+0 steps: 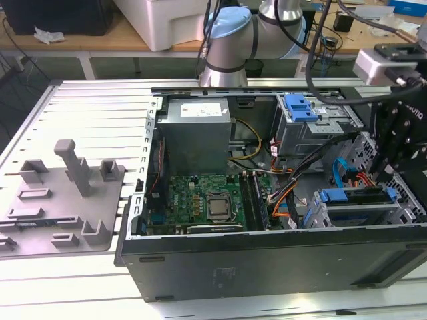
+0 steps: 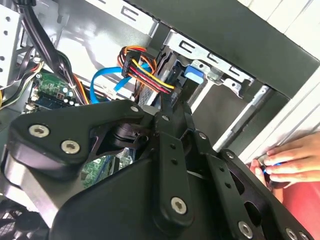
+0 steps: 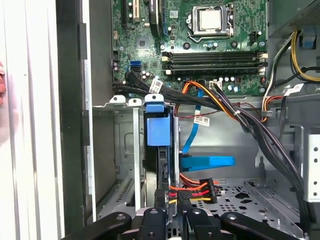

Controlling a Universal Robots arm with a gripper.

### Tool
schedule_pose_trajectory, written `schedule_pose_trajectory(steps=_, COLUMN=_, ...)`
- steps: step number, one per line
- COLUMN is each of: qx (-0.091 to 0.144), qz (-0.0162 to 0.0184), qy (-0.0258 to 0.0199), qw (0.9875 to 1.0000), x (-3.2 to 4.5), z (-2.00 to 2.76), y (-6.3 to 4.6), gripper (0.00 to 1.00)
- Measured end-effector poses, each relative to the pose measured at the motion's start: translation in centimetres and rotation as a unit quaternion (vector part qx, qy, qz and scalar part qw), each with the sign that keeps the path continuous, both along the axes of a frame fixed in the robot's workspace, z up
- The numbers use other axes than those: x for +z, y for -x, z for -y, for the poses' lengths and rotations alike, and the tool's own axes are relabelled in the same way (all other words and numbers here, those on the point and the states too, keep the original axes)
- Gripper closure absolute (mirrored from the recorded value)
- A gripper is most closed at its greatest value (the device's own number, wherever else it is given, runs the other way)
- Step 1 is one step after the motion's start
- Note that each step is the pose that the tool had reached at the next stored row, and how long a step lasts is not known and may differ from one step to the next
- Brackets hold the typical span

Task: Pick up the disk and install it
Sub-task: 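Insert the first disk wire, then insert the second disk wire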

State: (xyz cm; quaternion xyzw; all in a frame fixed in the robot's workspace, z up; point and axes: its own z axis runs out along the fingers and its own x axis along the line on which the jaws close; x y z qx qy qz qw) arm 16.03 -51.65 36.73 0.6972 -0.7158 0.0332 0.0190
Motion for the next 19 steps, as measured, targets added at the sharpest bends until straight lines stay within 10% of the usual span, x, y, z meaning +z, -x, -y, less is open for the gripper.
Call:
schedule_pose_trajectory(steps=7, qx=0.0, qz=0.0, qy=0.0034, qw=1.0, x=1.85, z=-0.1, y=0.0, gripper=0.76)
schedule_pose_trajectory(steps=19, qx=0.0, qz=0.0, qy=0.0035, qw=1.0, x=2.42, z=-0.1, y=0.0, gripper=0.76)
